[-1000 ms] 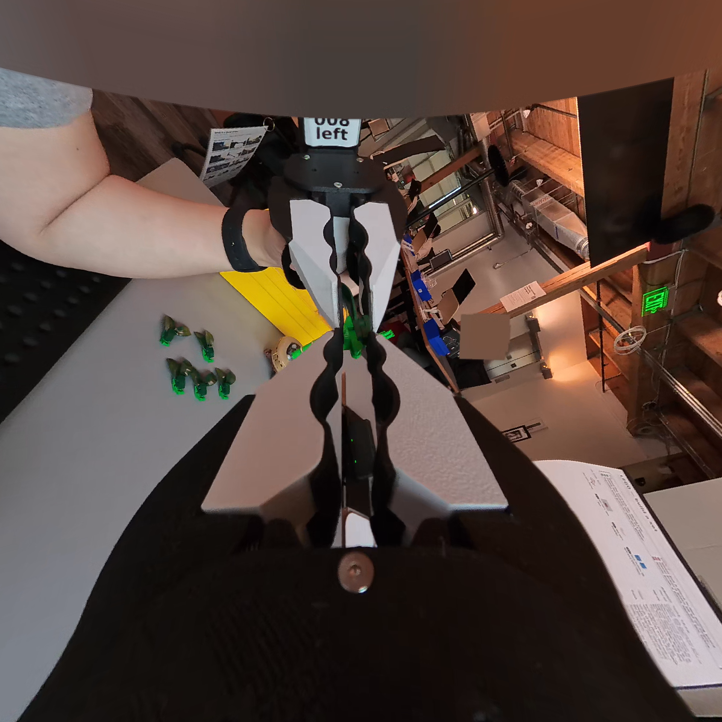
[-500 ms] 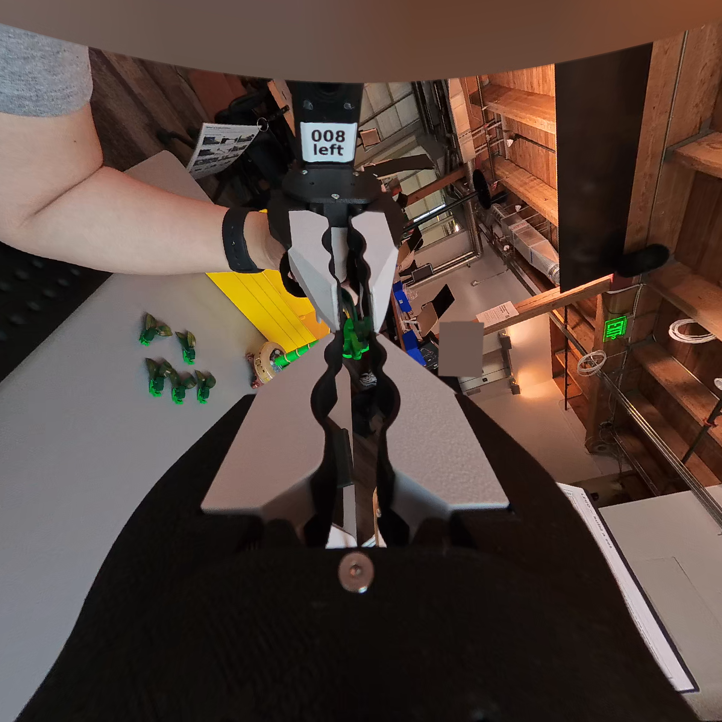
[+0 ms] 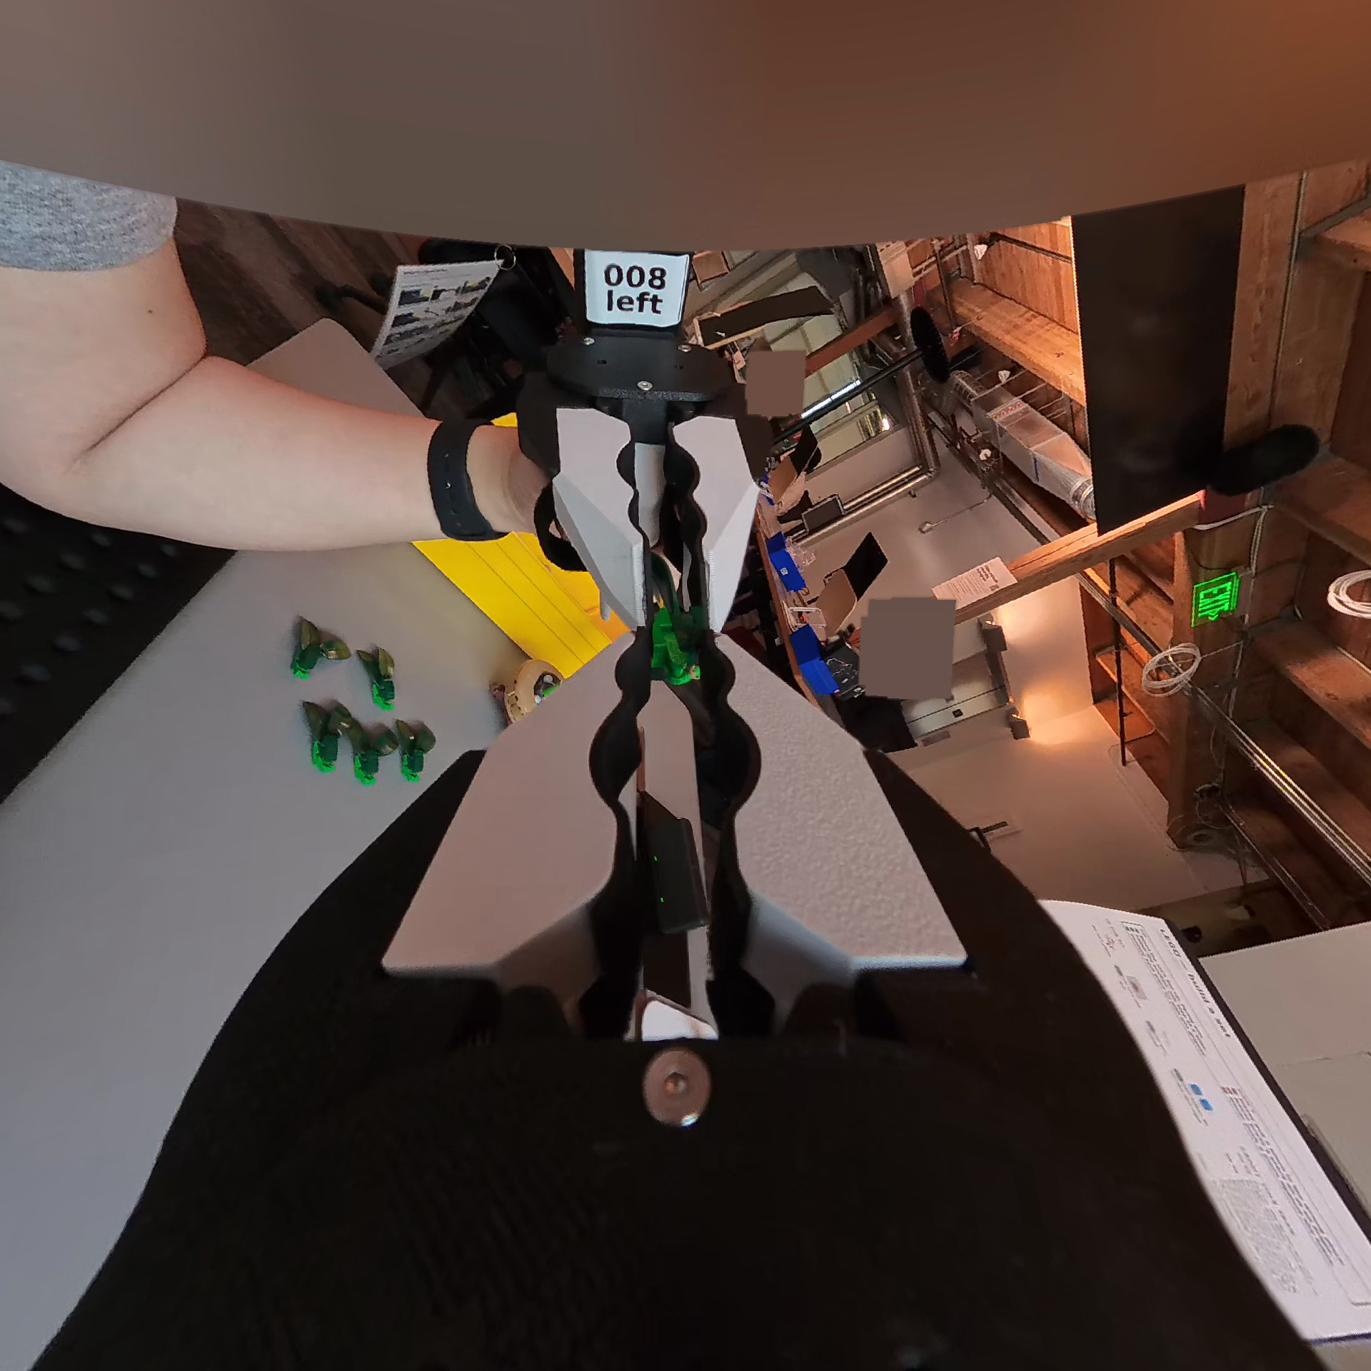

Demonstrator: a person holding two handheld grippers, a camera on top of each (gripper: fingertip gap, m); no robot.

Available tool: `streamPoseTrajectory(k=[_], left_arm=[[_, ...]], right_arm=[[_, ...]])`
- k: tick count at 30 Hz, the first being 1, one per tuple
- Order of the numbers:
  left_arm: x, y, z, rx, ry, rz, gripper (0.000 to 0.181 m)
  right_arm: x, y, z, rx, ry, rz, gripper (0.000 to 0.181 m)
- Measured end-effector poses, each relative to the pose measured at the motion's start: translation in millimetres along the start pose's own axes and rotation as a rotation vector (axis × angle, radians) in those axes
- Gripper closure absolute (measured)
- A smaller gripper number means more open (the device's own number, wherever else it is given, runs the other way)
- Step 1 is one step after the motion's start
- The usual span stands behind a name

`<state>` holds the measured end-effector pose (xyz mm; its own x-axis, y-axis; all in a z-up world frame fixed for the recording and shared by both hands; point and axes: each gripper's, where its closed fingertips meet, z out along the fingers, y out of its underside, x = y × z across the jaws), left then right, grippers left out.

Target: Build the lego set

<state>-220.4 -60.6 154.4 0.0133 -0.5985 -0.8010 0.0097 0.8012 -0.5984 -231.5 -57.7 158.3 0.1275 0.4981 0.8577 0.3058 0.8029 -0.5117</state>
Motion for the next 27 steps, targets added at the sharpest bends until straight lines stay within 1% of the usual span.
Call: streamPoseTrajectory(k=[4, 8, 14, 16, 19, 22, 24, 27], left_arm=[[1, 5, 1, -0.029, 0.021, -0.032, 0.171], [0, 7, 1, -0.047, 0.008, -0.001, 0.171], [1, 0, -2, -0.018, 0.017, -0.002, 0.170], [0, 0, -1, -0.022, 0.006, 0.008, 0.170], [-2, -1, -1, -0.013, -0.011, 0.006, 0.170], [-5, 3, -1, -0.039, -0.049, 0.029, 0.170], [-6, 1, -2, -0.025, -0.068, 0.024, 0.170], [-8, -6, -2, 0.022, -0.064, -0.029, 0.170]], right_arm=[[-1, 5, 0, -0.002, -0.021, 0.026, 0.171], [0, 7, 1, 0.005, -0.016, 0.026, 0.171], [-1, -1, 1, 0.014, 0.007, -0.028, 0.171], [0, 0, 1, 0.013, 0.007, -0.020, 0.171], [2, -2, 1, 0.059, -0.008, 0.037, 0.170], [4, 3, 2, 0.061, 0.013, 0.005, 0.170], [5, 1, 2, 0.063, 0.027, -0.007, 0.170], [7, -6, 0, 0.080, 0.053, -0.040, 0.170]])
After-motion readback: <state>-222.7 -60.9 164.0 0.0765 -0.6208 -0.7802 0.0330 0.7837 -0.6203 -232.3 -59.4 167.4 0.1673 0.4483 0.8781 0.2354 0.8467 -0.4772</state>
